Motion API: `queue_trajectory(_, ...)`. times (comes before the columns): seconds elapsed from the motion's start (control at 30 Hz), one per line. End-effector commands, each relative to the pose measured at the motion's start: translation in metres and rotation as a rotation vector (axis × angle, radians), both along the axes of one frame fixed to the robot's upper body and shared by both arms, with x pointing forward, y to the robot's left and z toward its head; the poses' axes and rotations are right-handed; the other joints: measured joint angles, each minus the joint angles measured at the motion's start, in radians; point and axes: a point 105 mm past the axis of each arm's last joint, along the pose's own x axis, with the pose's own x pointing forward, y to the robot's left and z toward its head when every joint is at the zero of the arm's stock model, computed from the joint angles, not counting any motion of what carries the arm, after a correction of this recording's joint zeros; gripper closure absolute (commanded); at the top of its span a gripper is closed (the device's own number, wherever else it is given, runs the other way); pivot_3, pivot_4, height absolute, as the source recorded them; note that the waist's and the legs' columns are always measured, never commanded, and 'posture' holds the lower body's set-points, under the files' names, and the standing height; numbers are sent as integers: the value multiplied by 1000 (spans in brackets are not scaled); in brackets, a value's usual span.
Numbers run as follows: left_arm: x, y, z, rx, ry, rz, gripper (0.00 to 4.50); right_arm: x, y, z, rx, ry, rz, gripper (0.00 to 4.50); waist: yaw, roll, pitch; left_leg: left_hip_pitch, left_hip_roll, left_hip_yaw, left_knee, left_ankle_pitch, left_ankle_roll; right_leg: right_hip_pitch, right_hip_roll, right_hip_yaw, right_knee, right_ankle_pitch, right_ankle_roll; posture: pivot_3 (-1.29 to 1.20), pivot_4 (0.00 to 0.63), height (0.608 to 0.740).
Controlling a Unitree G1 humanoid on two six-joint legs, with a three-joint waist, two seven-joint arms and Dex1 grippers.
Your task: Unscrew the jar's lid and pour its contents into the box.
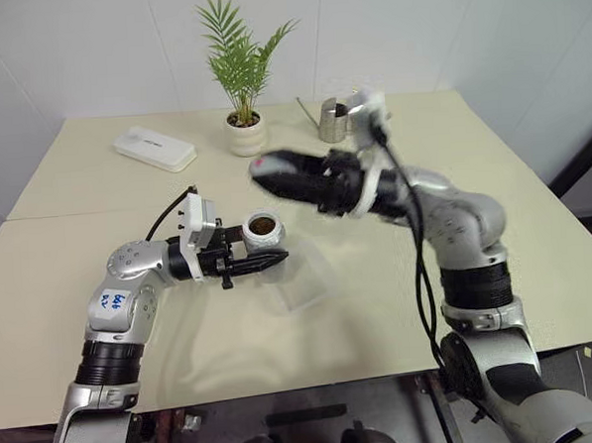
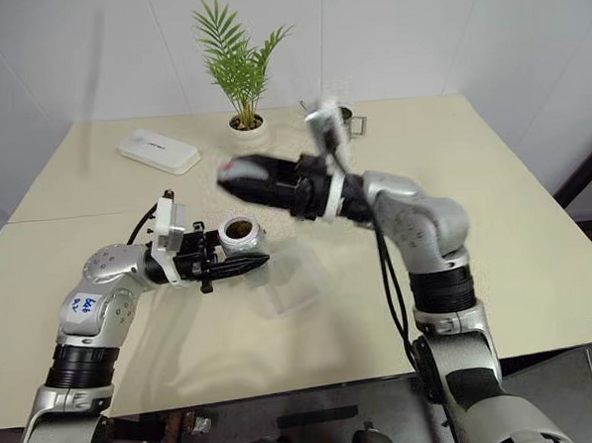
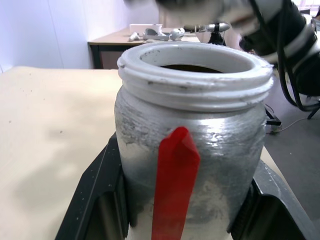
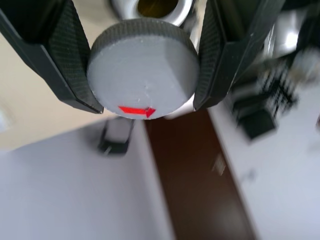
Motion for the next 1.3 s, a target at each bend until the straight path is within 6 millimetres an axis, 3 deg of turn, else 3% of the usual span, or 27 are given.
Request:
queue_trajectory(0.03,-6,1,7,-3,-33,-12,2571,9,-33,1,-10,-40,-166,1905,1,0,0,0,0,0,0,0,0,0,0,0,0,0,0,0,150,740)
queue_trajectory(0.2,-3,11,11,-31,-18,32,2571,42,-117,-47,-134,-76,-592,1905,12,0,0,0,0,2,-2,-1,1,0,0,1,-3,0,0,0,150,740)
queue_trajectory(0.3,0,18,14,-44,-10,53,2571,53,-165,-90,-235,-139,-786,1905,18,0,0,0,0,4,-3,-1,1,0,0,1,-4,0,1,0,150,740)
queue_trajectory(0.43,1,22,15,-40,3,55,2571,63,-204,-132,-261,-75,-949,1905,10,1,1,1,0,6,-2,-1,1,0,1,3,-2,0,1,0,150,740)
queue_trajectory(0.53,3,20,18,-44,8,44,2571,62,-217,-165,-307,-17,-995,1905,7,1,1,2,0,5,-1,0,1,0,1,3,-1,0,1,0,150,740)
queue_trajectory(0.63,6,17,19,-45,8,36,2571,59,-219,-183,-302,42,-998,1905,7,1,1,2,0,4,0,0,1,1,1,3,0,0,1,0,150,740)
queue_trajectory(0.67,7,17,19,-44,9,35,2571,58,-218,-186,-297,62,-983,1239,6,1,1,2,0,4,0,0,1,1,1,3,0,0,1,0,150,740)
queue_trajectory(0.8,9,14,19,-32,10,29,2571,52,-218,-174,-295,29,-953,35,0,1,1,2,0,4,1,0,1,1,1,3,0,1,1,0,150,740)
queue_trajectory(0.93,11,13,21,-35,3,28,2571,38,-202,-141,-297,-44,-822,35,1,3,2,2,0,3,1,0,1,1,0,3,-1,1,1,0,150,740)
queue_trajectory(1.03,14,12,24,-33,1,37,2571,18,-174,-113,-346,-113,-638,35,2,3,2,2,0,3,1,0,1,1,0,3,-1,1,1,0,150,740)
queue_trajectory(1.2,22,16,25,-5,-9,81,2571,-18,-134,-92,-445,-137,-365,35,6,3,2,2,0,2,1,0,2,2,-2,2,-1,1,1,0,150,740)
queue_trajectory(1.3,28,18,23,48,-26,118,2571,-24,-120,-77,-462,-221,-322,35,7,3,2,2,0,2,1,0,2,2,-2,2,-1,1,1,0,150,740)
